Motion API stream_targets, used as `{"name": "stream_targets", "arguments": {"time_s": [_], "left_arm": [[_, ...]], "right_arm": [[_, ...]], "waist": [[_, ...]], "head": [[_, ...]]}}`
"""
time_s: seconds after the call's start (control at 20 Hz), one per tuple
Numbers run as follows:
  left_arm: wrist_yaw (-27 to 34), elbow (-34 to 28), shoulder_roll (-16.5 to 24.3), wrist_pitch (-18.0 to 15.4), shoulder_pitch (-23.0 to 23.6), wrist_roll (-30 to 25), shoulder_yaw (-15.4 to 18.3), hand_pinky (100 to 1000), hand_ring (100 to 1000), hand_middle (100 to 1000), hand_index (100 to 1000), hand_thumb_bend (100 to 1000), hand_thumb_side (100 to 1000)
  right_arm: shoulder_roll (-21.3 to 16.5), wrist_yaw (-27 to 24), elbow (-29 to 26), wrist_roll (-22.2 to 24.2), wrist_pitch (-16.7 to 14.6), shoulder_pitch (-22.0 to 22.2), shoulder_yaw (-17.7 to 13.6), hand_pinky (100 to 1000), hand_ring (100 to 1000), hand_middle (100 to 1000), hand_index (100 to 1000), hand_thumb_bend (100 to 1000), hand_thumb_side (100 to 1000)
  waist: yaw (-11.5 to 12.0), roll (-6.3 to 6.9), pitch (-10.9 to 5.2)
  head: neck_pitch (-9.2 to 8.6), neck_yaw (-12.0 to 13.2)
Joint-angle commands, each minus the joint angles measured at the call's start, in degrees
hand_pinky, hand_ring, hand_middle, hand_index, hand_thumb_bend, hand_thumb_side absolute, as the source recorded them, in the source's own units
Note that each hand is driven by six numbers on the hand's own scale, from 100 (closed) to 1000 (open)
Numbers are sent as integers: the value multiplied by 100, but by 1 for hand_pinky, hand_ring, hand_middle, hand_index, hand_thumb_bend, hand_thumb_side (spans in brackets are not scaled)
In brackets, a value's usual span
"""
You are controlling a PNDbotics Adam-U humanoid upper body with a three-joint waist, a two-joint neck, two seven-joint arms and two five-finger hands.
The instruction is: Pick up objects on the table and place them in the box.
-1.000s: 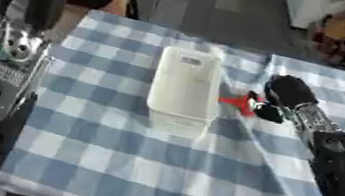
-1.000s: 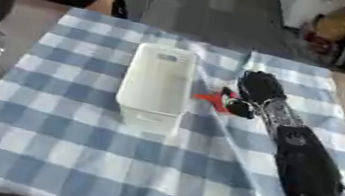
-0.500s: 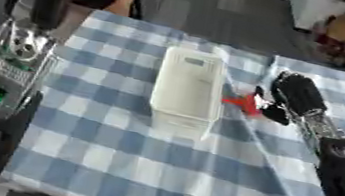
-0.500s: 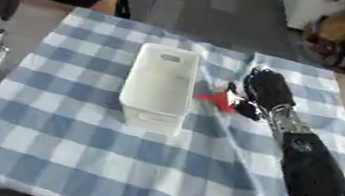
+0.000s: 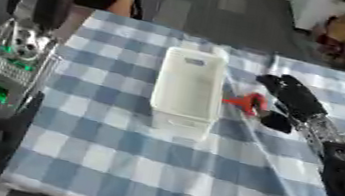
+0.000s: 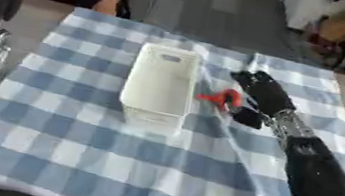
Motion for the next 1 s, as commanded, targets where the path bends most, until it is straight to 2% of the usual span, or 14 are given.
{"name": "stream_targets", "arguments": {"time_s": [0.05, 0.5, 0.8, 0.9, 1.0], "left_arm": [[16, -108, -1, -9, -141, -10, 3, 706, 685, 860, 920, 286, 1000], [33, -174, -97, -18, -386, -23, -12, 703, 682, 859, 920, 286, 1000], [30, -211, -108, -22, -562, -36, -22, 701, 680, 859, 920, 286, 1000], [28, -220, -106, -22, -599, -36, -22, 701, 680, 859, 920, 286, 1000], [28, -225, -105, -21, -620, -34, -20, 701, 680, 859, 919, 286, 1000]], "right_arm": [[-161, -94, -83, 82, -128, -181, -60, 962, 859, 884, 1000, 170, 1000], [-372, -225, -166, 216, -25, -363, -105, 936, 853, 877, 1000, 178, 1000], [-557, -152, -193, 417, 12, -480, -124, 892, 828, 889, 1000, 229, 998], [-595, -115, -181, 526, 28, -480, -134, 807, 783, 876, 1000, 247, 971], [-622, -72, -160, 656, 57, -456, -140, 607, 715, 868, 1000, 285, 909]], "waist": [[25, 25, -1], [257, 48, 386], [451, -15, 641], [487, -26, 693], [500, -27, 722]], "head": [[5, 2], [-16, -133], [-354, -329], [-423, -352], [-421, -363]]}}
